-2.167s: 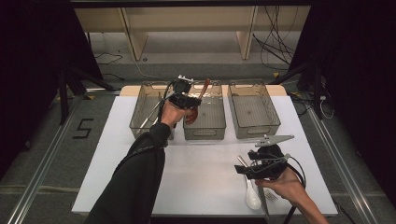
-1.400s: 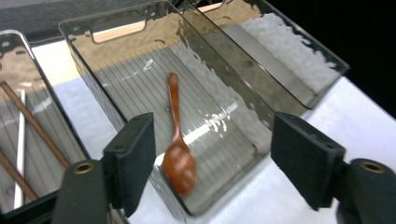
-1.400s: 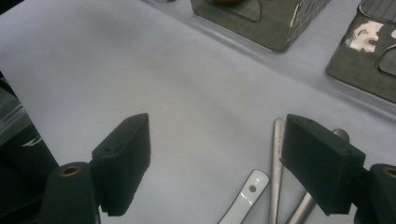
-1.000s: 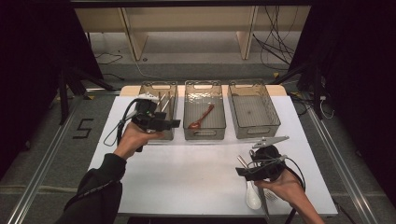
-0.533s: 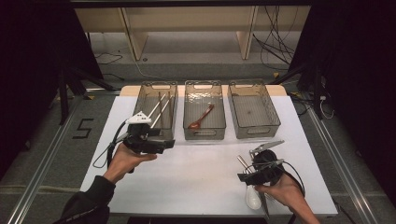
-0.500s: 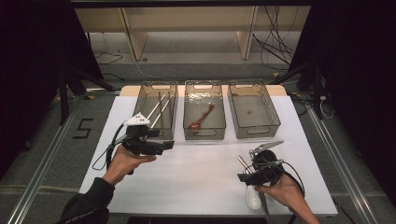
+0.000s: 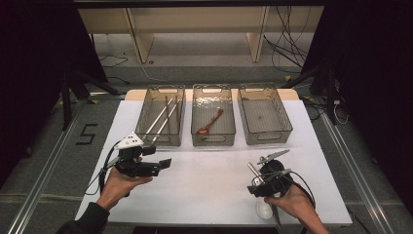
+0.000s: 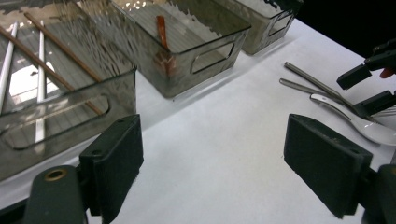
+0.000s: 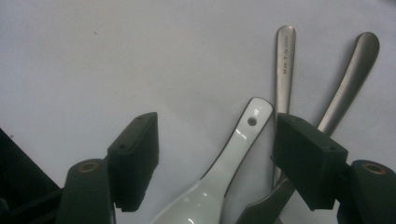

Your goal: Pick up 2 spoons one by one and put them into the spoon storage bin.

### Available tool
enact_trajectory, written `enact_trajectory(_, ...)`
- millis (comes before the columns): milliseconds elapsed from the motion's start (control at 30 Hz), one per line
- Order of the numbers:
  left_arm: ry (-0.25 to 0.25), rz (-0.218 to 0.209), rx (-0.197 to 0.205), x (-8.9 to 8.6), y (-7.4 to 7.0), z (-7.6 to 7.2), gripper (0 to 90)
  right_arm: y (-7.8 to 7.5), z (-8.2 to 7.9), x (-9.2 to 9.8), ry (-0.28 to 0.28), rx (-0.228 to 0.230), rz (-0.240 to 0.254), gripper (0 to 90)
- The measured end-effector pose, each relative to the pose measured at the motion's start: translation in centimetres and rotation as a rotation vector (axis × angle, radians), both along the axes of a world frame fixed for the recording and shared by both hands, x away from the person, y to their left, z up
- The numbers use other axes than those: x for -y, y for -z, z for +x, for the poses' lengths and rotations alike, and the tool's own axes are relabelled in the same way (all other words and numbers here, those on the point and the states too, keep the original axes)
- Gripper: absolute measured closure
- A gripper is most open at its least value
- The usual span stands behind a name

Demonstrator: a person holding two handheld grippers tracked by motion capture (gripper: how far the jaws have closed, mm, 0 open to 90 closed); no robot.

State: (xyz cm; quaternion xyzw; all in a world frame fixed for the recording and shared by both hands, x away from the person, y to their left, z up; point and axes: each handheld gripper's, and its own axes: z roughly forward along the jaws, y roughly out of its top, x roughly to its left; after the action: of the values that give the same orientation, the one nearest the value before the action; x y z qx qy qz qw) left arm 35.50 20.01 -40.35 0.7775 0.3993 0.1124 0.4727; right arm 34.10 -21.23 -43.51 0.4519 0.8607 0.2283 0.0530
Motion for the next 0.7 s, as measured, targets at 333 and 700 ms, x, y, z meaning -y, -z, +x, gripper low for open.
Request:
enact_trajectory(333,-0.002,0.039,0.014,-0.5,0.4,-1.0,18.9,0.7,0.3,0.2,0.010,-0.050,-0.011,40.4)
enact_trajectory(700,0.010,0.035,0.012,-0.5,0.4,-1.6,18.4,1.5,0.4,0.3,0.010,-0.108,-0.049,47.9)
